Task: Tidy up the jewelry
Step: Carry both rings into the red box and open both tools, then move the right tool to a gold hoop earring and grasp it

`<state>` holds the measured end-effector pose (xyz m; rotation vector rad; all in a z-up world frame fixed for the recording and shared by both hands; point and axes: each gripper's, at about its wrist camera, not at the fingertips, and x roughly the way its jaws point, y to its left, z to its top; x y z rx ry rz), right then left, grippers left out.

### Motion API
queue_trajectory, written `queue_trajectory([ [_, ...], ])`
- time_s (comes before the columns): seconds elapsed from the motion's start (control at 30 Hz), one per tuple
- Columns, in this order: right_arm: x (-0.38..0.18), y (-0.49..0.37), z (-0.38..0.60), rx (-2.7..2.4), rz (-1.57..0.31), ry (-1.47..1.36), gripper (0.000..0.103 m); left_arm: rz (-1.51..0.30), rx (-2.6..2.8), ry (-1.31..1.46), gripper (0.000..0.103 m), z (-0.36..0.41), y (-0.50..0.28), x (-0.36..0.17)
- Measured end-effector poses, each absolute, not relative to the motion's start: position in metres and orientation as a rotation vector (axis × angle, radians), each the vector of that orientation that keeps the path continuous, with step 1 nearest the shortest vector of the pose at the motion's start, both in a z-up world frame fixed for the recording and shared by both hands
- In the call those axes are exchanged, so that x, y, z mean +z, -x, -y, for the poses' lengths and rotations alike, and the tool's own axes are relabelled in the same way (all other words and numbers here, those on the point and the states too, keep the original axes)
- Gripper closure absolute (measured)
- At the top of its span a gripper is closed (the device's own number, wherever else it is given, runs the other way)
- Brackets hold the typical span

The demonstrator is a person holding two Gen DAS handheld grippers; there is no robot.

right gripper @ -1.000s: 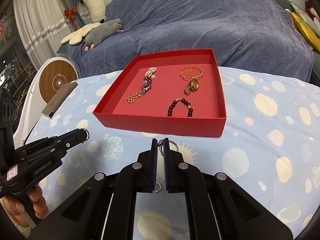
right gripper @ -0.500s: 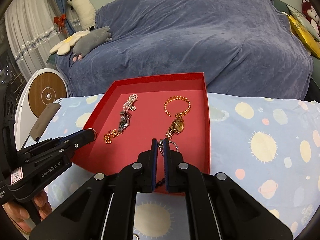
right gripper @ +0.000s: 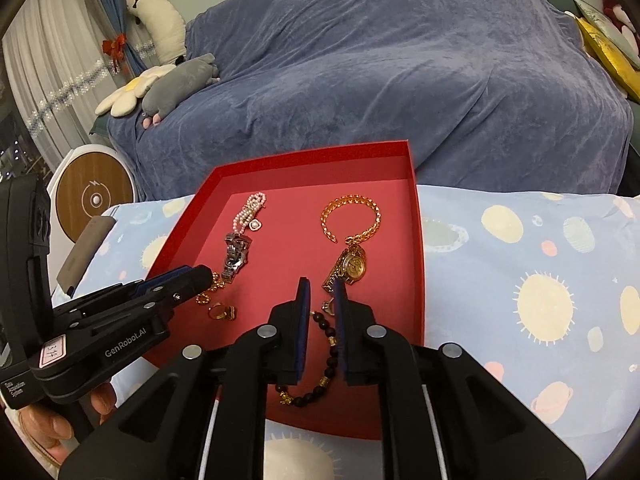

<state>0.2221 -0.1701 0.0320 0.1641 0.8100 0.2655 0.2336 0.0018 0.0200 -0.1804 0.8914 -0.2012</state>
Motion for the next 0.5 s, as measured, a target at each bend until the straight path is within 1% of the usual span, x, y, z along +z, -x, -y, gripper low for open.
queue_trajectory([
  [0.03, 0.037, -0.218, 0.172, 0.267, -0.803, -0.17, 0.089, -0.885, -0.194, 0.186, 0.062, -0.005, -0.23, 0.025],
  [0.1, 0.048, -0.205, 0.175, 0.274, -0.791, -0.178, 0.089, -0.865, -0.187, 0.196, 0.058, -0.01, -0.22, 0.037],
  [0.17, 0.059, -0.189, 0.179, 0.283, -0.779, -0.185, 0.088, -0.847, -0.181, 0.198, 0.058, -0.017, -0.208, 0.049],
  [0.27, 0.072, -0.164, 0.182, 0.293, -0.767, -0.193, 0.08, -0.827, -0.165, 0.206, 0.058, -0.027, -0.186, 0.064],
  [0.37, 0.078, -0.137, 0.182, 0.3, -0.76, -0.183, 0.08, -0.825, -0.147, 0.187, 0.058, -0.034, -0.159, 0.07],
  [0.5, 0.069, -0.101, 0.182, 0.306, -0.781, -0.179, 0.079, -0.843, -0.112, 0.165, 0.058, -0.041, -0.123, 0.062],
])
